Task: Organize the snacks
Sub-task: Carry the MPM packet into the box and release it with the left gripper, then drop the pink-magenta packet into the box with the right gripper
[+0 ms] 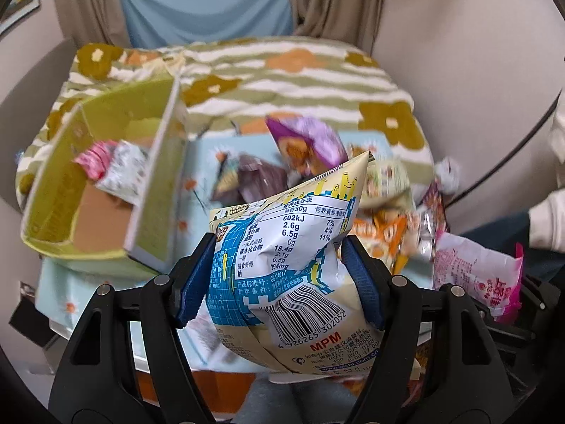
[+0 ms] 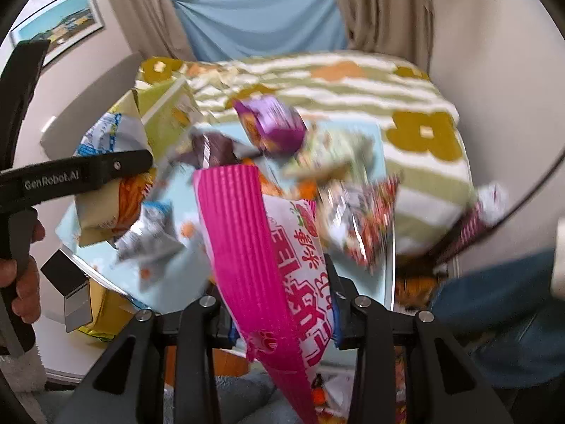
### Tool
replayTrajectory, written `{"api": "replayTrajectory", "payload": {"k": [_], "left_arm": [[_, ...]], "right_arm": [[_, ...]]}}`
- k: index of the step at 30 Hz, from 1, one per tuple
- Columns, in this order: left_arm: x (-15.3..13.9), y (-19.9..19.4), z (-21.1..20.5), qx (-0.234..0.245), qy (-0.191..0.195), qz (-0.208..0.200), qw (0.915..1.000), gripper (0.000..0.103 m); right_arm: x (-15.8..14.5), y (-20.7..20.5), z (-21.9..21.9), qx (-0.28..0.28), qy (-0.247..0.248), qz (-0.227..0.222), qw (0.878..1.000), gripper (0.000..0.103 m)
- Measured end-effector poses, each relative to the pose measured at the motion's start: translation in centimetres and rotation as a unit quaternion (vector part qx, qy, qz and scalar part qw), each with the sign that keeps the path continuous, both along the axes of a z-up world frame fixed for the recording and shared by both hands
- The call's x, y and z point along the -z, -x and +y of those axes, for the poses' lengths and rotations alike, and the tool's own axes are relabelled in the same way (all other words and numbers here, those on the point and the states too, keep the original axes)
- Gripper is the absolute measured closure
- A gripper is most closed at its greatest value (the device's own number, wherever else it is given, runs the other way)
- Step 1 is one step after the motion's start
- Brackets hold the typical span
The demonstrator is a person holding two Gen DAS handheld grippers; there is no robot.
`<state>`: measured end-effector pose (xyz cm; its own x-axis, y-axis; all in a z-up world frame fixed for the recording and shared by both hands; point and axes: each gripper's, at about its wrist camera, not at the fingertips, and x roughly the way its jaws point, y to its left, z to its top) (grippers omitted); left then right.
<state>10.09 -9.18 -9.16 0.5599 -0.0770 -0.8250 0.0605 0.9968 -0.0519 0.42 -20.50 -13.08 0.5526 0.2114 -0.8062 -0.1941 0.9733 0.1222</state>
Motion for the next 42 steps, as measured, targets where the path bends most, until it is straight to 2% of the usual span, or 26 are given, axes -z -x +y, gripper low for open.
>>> {"api": "replayTrajectory", "payload": {"k": [4,8,15,20,26,28,29,30,33,39,42], "left_arm": [[-2.4,-0.7,2.9,-0.019,0.001,-0.025,0.9995,0.033],[-4.5,-1.6,7.9,-0.046,0.000,-0.047,0.9978,0.033],[-4.8,-4.0,17.5,-0.083,-0.017,-0.041,0.9955,0.033],[-3.1,-6.3,23.6,-0.101,-0.031,-0.025,0.9941,0.032],[1.4,-9.4,27.9,-0.078,-0.040,0.016,0.9960,0.032],[3.3,-10.6,28.5,-0.066,-0.037,0.039,0.9963,0.019],[3.8,-10.9,28.8,-0.066,-0.042,0.042,0.9960,0.004],[4.2,-10.9,29.0,-0.066,-0.044,0.041,0.9960,0.000],[4.8,-10.7,29.7,-0.054,-0.022,0.043,0.9974,0.000],[5.3,-8.8,31.6,-0.065,0.018,0.050,0.9965,0.000],[5.1,-7.7,31.8,-0.068,0.017,0.047,0.9964,0.000]], "right_arm": [[-3.3,-1.9,2.1,-0.026,-0.008,-0.030,0.999,0.069],[-6.0,-3.9,5.9,-0.052,-0.019,-0.057,0.997,0.069],[-7.8,-8.5,14.4,-0.088,-0.050,-0.067,0.993,0.069],[-7.1,-12.1,21.7,-0.112,-0.062,-0.055,0.990,0.069],[-4.7,-15.8,28.4,-0.116,-0.068,-0.020,0.991,0.069],[-3.6,-16.6,29.7,-0.113,-0.066,-0.007,0.991,0.069],[-3.3,-16.8,30.1,-0.111,-0.063,-0.002,0.992,0.069],[-2.7,-16.9,30.4,-0.107,-0.059,0.004,0.992,0.069],[-1.8,-17.3,31.1,-0.096,-0.054,0.018,0.994,0.069],[-1.1,-17.4,31.8,-0.086,-0.045,0.036,0.995,0.069],[-0.7,-17.3,32.1,-0.083,-0.045,0.044,0.995,0.069]]}}
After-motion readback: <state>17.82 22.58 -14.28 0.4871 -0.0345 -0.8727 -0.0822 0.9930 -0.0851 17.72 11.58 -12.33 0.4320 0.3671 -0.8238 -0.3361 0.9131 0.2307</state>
